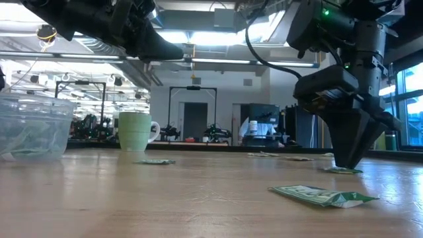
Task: Pick and place items into bin
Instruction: Put the truvia packet into the right transparent bin
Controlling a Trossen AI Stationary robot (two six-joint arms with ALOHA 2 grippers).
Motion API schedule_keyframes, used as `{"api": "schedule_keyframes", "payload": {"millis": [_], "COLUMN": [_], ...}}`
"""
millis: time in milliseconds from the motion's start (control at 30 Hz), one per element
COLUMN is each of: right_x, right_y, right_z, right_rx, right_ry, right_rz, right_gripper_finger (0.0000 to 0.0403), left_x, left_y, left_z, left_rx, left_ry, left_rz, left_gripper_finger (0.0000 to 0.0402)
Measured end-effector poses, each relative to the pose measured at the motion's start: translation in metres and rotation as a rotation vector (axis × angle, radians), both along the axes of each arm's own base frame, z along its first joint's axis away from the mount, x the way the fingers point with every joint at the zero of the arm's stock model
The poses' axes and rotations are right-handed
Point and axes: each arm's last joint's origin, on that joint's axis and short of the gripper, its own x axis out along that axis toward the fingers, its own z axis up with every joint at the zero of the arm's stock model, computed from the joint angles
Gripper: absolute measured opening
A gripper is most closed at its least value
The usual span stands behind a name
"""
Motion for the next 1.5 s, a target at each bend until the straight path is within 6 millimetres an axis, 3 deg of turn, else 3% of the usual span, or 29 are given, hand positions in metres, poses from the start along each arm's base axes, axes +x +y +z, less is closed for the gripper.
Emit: {"api": "schedule_keyframes", "payload": {"millis": [333,600,900,1267,1500], "right_x": [-0.002,-0.003,0.002,-0.009,0.01], "right_y": [-0.001,-0.001,0.0,0.004,0.01], "right_z": [-0.001,0.001,0.043,0.104,0.109], "right_rx": [-0.01,-0.038,-0.062,-0.114,-0.187], "right_ry": [0.017,0.017,-0.063,0.0,-0.21], "right_rz": [0.027,0.083,0.144,0.195,0.352], "right_gripper_finger": [0.0009,0.0004,0.0001,0.0,0.0019], "left_x": [0.0,0.0,0.0,-0.001,-0.001], "left_y": [0.0,0.0,0.0,0.0,0.001], "left_z": [0.0,0.0,-0.001,-0.002,-0.002], "left_rx": [0.0,0.001,0.001,0.012,0.017], "left_ry": [0.0,0.0,0.006,0.023,0.025], "left_rz": [0.0,0.002,0.003,0.008,0.025], "left_gripper_finger": [0.0077,0.0077,0.0077,0.0077,0.0077]}}
